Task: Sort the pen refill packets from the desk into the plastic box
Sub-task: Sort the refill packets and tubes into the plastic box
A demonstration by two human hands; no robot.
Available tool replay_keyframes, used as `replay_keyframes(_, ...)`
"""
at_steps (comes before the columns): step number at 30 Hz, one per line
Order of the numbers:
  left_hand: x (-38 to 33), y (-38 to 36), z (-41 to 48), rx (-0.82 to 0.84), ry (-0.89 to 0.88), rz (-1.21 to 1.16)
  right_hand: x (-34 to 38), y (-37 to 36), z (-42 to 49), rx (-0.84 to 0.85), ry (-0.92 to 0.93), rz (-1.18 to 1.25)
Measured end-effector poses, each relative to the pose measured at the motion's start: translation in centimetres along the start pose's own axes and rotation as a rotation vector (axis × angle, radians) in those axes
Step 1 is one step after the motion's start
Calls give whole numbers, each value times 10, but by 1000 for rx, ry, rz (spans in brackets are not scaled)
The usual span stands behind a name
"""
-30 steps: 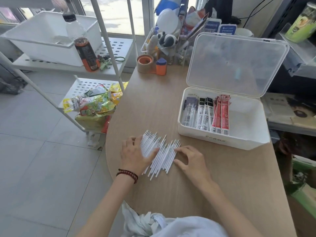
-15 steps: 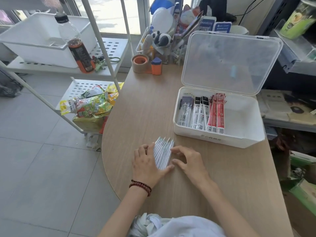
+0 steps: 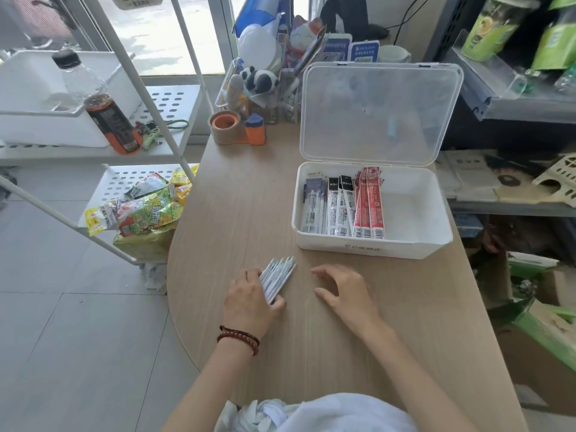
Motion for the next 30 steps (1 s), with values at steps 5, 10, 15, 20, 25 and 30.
replay_keyframes(5,5,-3,4,69,-30,78,-2,4,1,-7,-25,7)
replay_keyframes(10,5,-6,-1,40,-96,134,-1,8,0,-12,-36,-1)
replay_keyframes(15,0,-6,2,-10,-76,185,6,7,-1,-4,-22,25)
replay_keyframes(20,-1,-9,7,-64,-176,224,13,8,-3,11,7,15)
replay_keyframes(25,5,1,9,130,16,-333,16,16,-5,57,-18,94)
replay_keyframes(30,-20,28,5,250,30,-1058,31,40,-11,99,-25,377)
Point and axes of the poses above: each hand's wrist, its own z-axis towards the middle knuckle, its own y-axis out of the back of the hand, x = y × z, the point moved 2 cm from there along z, towards the middle knuckle, and after that the axes turned 8 degrees about -y, right-handed, at the moved point
